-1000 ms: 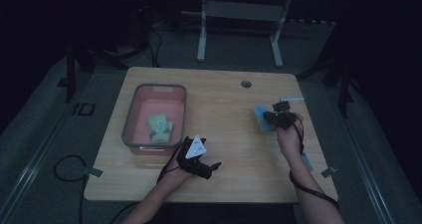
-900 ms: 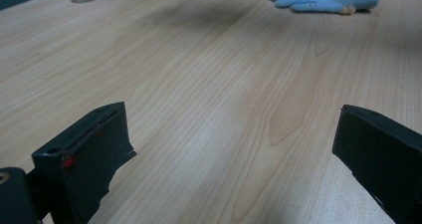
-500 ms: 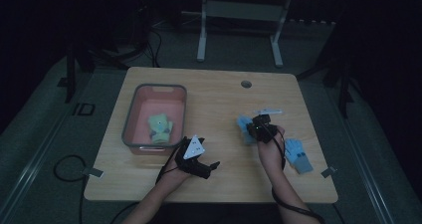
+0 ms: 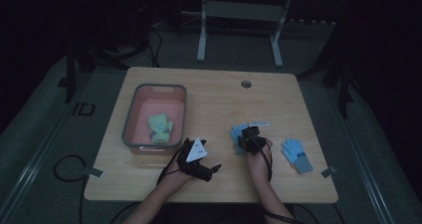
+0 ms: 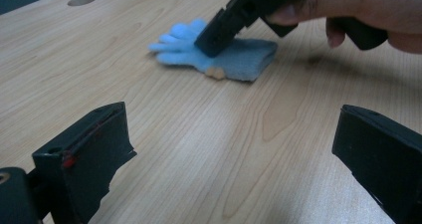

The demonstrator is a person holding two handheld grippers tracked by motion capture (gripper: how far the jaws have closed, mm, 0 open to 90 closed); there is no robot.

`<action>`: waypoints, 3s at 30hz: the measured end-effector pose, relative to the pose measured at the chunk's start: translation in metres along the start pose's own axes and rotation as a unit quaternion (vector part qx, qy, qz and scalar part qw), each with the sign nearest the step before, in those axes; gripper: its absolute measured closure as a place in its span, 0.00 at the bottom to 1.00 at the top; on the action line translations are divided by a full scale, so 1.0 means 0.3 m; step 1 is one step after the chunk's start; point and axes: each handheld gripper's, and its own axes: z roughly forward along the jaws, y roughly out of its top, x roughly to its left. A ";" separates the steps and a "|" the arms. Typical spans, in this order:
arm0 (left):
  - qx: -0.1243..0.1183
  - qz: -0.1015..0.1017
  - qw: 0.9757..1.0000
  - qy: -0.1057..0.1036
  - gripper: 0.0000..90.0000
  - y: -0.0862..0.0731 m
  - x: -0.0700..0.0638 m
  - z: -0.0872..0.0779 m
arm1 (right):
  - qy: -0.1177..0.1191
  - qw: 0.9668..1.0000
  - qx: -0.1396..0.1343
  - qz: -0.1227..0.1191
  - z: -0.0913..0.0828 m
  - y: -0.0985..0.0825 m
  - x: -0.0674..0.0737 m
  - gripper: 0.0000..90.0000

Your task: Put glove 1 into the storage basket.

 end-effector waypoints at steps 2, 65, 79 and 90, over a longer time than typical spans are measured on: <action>-0.001 -0.002 1.000 0.001 0.02 -0.002 0.001 -0.001 | 0.003 1.000 -0.001 -0.003 0.001 -0.001 0.001 0.83; -0.001 -0.005 1.000 -0.009 0.02 -0.010 -0.012 0.003 | 0.066 0.993 0.011 -0.102 -0.267 -0.207 -0.633 0.69; -0.002 -0.006 1.000 -0.008 0.02 -0.011 -0.011 0.003 | 0.030 0.996 0.012 -0.082 -0.246 -0.229 -0.603 0.95; -0.003 -0.007 1.000 -0.007 0.02 -0.012 -0.008 0.000 | -0.020 0.999 -0.041 -0.013 -0.321 -0.100 -0.520 0.95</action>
